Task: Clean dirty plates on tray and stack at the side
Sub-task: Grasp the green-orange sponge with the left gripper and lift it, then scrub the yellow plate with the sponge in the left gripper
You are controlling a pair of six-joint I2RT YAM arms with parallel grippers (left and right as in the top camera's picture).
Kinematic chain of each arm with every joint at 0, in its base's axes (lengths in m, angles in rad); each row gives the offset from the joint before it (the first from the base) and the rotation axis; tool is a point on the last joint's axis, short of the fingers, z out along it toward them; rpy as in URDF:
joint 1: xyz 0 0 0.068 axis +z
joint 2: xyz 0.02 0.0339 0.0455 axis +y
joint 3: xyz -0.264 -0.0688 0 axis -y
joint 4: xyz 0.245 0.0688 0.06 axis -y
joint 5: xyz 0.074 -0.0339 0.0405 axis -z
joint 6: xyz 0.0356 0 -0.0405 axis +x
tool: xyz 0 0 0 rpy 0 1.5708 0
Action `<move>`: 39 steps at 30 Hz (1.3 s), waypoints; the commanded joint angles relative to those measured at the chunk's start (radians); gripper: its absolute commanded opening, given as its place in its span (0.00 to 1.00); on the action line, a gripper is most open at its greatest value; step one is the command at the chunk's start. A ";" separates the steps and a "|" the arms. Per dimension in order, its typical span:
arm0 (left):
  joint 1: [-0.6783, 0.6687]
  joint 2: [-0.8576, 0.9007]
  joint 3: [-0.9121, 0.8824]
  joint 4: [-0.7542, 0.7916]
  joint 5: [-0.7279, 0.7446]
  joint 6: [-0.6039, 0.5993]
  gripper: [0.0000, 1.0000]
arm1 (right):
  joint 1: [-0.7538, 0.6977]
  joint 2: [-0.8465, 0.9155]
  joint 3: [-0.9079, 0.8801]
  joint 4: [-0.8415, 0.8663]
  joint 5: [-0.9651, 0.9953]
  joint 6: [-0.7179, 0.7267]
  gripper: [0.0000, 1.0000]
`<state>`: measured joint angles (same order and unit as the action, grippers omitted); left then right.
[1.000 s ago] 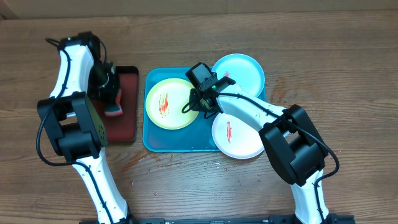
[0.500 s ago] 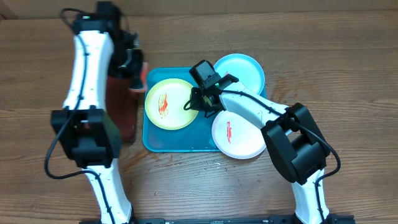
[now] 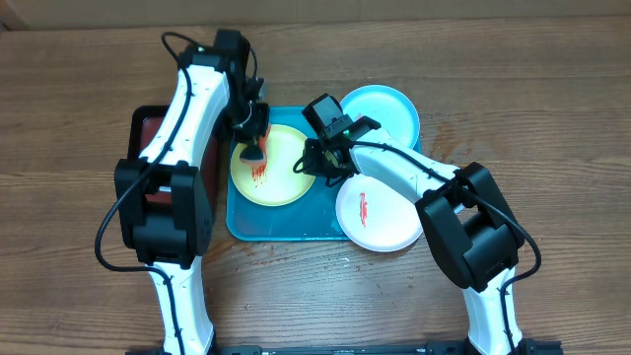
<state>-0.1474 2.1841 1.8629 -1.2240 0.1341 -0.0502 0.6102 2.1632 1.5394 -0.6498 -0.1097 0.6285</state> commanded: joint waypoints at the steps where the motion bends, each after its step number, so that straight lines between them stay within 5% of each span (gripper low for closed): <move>1: -0.021 -0.013 -0.075 0.043 -0.010 -0.045 0.04 | -0.004 0.026 0.003 -0.017 0.002 -0.006 0.04; 10: -0.060 -0.013 -0.211 0.158 -0.009 -0.115 0.04 | -0.004 0.026 0.003 -0.018 0.003 -0.007 0.04; 18: -0.075 -0.013 -0.211 0.116 0.267 0.036 0.04 | -0.004 0.026 0.003 -0.016 0.004 -0.007 0.04; 21: -0.064 -0.013 -0.211 0.118 0.191 0.006 0.04 | -0.004 0.026 0.003 -0.017 0.004 -0.007 0.04; 28: -0.055 -0.013 -0.191 0.034 -0.272 -0.328 0.04 | -0.004 0.026 0.003 -0.016 0.004 -0.007 0.04; 39: -0.084 -0.013 -0.133 0.162 -0.269 -0.316 0.04 | -0.004 0.026 0.003 -0.014 0.004 -0.007 0.04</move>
<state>-0.2169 2.1822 1.7016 -1.0863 -0.1051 -0.3397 0.6094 2.1632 1.5394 -0.6552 -0.1230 0.6247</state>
